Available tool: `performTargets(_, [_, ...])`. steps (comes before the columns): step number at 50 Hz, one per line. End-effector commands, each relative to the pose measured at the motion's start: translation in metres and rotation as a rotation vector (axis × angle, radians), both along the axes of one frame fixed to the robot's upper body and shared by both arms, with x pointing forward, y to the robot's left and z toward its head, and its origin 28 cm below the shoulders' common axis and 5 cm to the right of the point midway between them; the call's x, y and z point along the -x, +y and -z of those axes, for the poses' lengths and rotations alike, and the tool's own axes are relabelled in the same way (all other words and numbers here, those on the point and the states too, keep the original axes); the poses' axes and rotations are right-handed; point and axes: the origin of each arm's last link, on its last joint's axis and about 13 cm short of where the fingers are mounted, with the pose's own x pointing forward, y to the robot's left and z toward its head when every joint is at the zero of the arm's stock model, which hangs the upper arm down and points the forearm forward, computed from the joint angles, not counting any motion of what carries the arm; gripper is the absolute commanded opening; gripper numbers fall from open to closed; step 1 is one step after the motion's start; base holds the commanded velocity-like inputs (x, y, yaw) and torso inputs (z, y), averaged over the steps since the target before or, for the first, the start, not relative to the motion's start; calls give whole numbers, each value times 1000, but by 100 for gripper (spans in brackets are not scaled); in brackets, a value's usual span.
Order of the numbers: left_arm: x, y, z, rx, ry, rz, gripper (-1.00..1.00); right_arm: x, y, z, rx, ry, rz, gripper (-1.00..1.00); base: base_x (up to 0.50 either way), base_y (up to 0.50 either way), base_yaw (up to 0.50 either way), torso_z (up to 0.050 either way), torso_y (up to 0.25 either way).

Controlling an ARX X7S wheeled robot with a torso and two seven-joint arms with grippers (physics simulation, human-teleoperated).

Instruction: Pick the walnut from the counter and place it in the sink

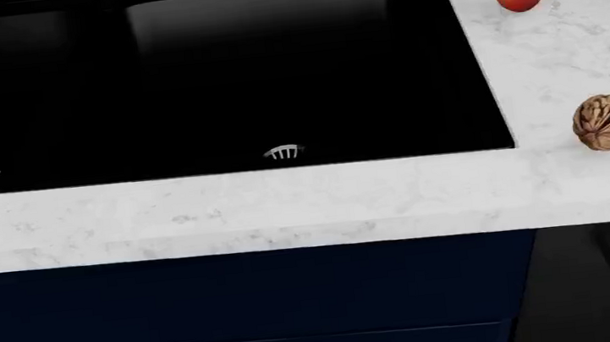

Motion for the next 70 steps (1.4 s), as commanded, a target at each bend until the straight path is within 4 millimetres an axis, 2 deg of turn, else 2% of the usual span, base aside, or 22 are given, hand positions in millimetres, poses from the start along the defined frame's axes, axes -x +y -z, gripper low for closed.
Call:
performTargets(1, [0,0,1,0,0,0,100,0,0,0,0,0,0,100,0,0,0,0,0])
performTargets(39, [6,2,-6,15,-17,13,100,5,0,-4,-8,-13,-5,100,0,0,0,0,0])
performTargets(49, [7,4,-20,-14,-62,8,100,6,1,-19,0,-59,-15,100,0,0,0,0,0])
performTargets(60, [7,5,-45,-33,-100,-16,100,6,1,-44,4,-118,-35,100,0,0,0,0,0])
performTargets(70, [3,6,-55,-52,-93,-44,100,5,-3,-62,16,-160,-25,100,0,0,0,0,0])
